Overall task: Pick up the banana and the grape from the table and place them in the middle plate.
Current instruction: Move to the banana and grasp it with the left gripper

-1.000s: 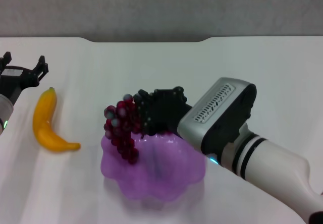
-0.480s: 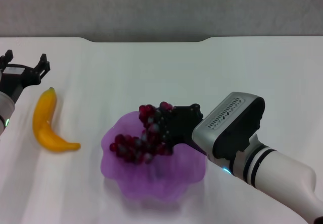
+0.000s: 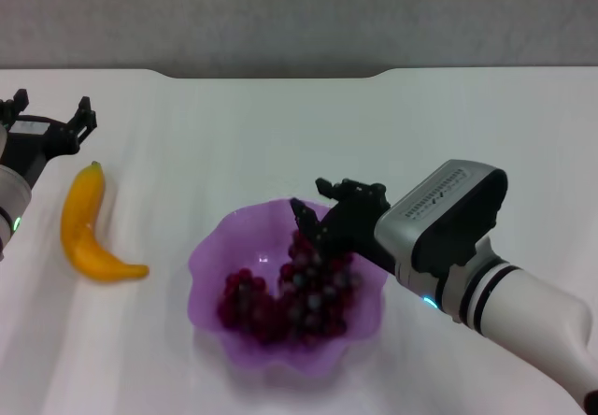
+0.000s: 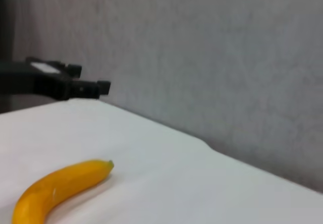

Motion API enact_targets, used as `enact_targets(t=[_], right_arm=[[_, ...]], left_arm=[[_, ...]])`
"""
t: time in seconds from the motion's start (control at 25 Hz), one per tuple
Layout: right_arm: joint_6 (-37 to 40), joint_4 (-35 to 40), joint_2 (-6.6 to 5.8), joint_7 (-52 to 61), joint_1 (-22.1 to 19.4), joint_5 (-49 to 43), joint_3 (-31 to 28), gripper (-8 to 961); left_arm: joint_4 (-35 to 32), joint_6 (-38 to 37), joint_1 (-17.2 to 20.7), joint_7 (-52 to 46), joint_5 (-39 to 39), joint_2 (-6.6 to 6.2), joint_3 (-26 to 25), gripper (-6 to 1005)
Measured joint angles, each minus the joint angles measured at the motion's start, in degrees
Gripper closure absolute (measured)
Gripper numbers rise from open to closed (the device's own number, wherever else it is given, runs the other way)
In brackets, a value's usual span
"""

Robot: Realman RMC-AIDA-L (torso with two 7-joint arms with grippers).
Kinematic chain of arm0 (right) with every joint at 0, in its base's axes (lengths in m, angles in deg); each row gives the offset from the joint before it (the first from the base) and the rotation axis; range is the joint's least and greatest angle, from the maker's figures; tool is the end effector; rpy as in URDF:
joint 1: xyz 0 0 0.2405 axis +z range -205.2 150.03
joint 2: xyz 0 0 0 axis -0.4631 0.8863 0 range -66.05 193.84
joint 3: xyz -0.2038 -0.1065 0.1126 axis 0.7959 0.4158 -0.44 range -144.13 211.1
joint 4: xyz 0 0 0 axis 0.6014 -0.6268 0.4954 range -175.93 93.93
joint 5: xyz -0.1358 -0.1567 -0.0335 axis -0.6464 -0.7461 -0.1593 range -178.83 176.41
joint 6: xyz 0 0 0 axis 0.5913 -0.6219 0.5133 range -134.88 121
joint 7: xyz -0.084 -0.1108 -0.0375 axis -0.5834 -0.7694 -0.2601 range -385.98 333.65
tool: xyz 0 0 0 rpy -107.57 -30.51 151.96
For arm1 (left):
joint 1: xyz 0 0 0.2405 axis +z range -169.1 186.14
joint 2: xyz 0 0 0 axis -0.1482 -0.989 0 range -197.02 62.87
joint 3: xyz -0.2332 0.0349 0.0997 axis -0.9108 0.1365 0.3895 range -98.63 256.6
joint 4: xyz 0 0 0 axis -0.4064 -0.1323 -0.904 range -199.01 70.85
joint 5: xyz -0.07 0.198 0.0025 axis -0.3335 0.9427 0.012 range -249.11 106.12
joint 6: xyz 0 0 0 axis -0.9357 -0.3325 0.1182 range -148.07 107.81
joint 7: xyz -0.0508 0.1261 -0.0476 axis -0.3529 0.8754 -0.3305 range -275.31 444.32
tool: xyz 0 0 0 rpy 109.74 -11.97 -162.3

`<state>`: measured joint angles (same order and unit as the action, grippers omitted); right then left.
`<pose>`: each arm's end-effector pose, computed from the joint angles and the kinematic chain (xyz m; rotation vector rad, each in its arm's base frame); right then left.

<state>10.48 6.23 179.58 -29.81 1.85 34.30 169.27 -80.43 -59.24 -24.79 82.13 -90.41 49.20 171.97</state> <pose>0.1926 0.3526 -0.1259 -2.2794 0.4541 0.4483 -0.3169 0.4168 0.0194 -1.5983 -0.5771 -0.4406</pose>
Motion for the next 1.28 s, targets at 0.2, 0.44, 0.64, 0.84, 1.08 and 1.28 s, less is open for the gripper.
enact_targets(t=[0.2,0.44,0.64,0.84,1.08,1.28], right_arm=[[4.34,-0.82,0.06,-0.1,-0.21,0.03,-0.1,524],[7.95,-3.35,-0.15,-0.26,0.13,0.07,-1.62,393],[7.7,-4.46,-0.46,0.15,0.4,0.09,-4.93,150],[12.43,-4.56,-0.43,0.23,-1.36,0.09,-8.81,59],[23.19,-5.88,-0.23,0.25,-5.28,0.1,-13.23,61],[26.14,-8.61,-0.16,0.41,-5.86,2.86,-15.31,62]], left_arm=[[0.0,0.0,0.0,0.15,0.02,0.0,-0.05,122],[0.0,0.01,0.08,0.28,0.02,0.0,0.0,122],[0.01,0.0,0.17,0.34,0.02,0.0,-0.02,123],[0.07,0.0,0.37,0.36,0.02,0.0,-0.08,122],[0.12,0.0,0.43,0.36,0.02,0.0,0.13,122],[0.2,0.0,0.6,0.36,0.02,-0.01,-0.07,123]])
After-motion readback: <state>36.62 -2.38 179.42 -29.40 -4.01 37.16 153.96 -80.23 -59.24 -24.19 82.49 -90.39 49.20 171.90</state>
